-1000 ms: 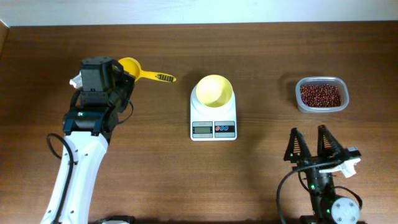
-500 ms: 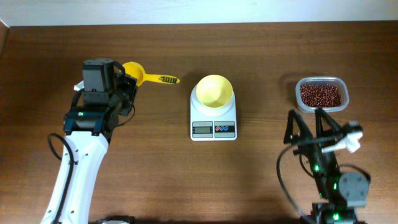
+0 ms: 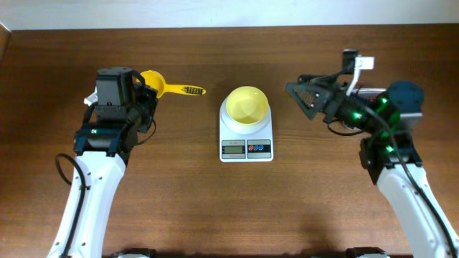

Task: Scoop item into bowl and weigh 50g on scale
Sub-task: 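Move the right gripper over the scale toward the held scoop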

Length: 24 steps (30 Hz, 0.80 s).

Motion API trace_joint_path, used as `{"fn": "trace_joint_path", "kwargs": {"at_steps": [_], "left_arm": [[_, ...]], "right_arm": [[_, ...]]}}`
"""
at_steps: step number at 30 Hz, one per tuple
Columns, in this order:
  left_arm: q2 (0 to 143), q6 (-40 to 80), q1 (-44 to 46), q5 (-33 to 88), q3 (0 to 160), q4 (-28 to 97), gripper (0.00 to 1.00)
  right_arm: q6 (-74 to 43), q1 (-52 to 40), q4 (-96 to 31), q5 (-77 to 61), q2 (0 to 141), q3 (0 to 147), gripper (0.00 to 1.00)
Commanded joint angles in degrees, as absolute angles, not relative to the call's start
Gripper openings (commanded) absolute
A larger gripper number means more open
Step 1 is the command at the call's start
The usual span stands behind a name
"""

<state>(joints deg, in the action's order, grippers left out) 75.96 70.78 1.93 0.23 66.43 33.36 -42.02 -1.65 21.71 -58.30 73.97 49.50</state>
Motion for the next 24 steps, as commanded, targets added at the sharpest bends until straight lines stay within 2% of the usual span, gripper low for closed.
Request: {"fn": "trace_joint_path", "kwargs": {"at_steps": [1,6,13,16,20,24], "left_arm": [[75.3,71.2,2.1,2.9,67.0,33.8,0.0],[75.3,71.3,2.6,8.7,67.0,36.8,0.0],[76.6,74.2,8.3,9.1,67.0,35.4,0.0],[76.7,74.2,9.0,9.3,67.0,33.9,0.0],[76.7,74.1,9.1,9.8,67.0,33.0,0.0],[76.8,74.1,10.7,10.8,67.0,33.0,0.0]], "right_arm": [[-45.3,-1.9,23.2,-63.3,77.2,50.7,0.99],[-45.5,-2.6,32.5,-60.8,79.0,50.7,0.99],[-40.7,-12.6,32.2,-59.3,79.2,50.7,0.99],[-40.7,-15.4,31.0,-58.8,79.3,50.7,0.95],[-39.7,-17.0,24.1,-49.7,79.6,50.7,0.91],[-38.7,-19.7,23.7,-45.8,80.3,50.7,0.86]]}}
